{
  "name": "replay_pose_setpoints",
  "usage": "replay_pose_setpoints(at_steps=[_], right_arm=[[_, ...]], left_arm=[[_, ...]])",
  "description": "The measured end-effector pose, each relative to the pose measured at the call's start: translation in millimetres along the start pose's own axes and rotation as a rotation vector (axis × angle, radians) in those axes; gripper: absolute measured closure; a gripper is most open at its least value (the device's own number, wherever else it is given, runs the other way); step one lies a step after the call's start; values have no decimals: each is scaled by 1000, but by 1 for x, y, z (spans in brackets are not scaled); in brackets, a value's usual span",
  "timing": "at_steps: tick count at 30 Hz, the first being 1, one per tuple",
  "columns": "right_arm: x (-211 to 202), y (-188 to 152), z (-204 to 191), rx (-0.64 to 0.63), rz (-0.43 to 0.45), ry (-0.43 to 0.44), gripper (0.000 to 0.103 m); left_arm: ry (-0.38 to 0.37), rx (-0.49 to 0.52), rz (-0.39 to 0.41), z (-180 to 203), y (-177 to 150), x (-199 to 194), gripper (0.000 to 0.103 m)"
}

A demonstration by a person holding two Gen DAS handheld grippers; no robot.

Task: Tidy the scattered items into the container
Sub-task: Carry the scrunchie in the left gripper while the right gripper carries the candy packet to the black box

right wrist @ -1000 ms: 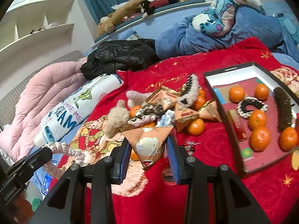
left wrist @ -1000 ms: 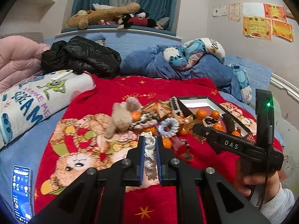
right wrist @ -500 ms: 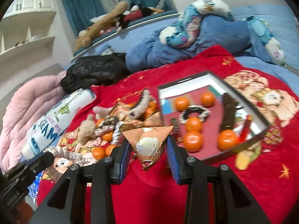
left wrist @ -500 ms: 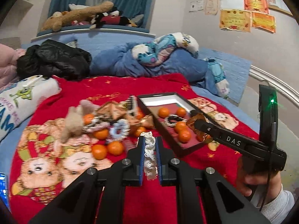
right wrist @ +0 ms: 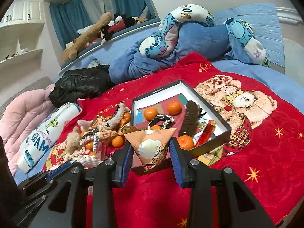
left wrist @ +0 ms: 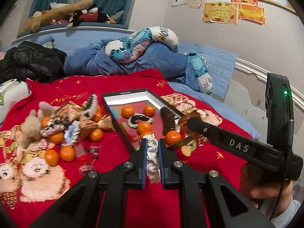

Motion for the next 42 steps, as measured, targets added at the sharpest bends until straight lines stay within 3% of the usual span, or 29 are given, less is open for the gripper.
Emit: replay_pose_setpoints(at_steps=[6, 16, 21, 25, 30, 36, 42], right_arm=[[-3, 3, 10, 15, -4, 11, 67], [13, 14, 17, 66, -22, 66, 67], [32, 33, 18, 86, -22, 83, 67], [53, 54, 21, 102, -22, 90, 67], [101, 84, 21, 101, -54, 96, 66], [178, 112, 27, 119, -166, 74, 66], [223, 124, 28, 141, -210, 97, 66]], left_arm=[[-17, -17, -7, 6, 2, 21, 92], [-21, 47, 15, 18, 22, 42, 92], [-44, -16, 36, 0, 48, 62, 92], [2, -9, 12, -20, 71, 94, 92], [43, -19, 16, -47, 105, 139, 92], [71, -63, 0, -85, 143, 200, 92], [75, -79, -31, -117, 144, 246, 92]])
Point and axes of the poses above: each gripper's, at about its wrist camera, not at the fingertips, and x roughly the way its jaws point, z to its right, y to its top, the point moved 9 cm from there along x, roughly the way its jaws point, and after that the axes turned 8 degrees about -y, right-handed, at the moved point
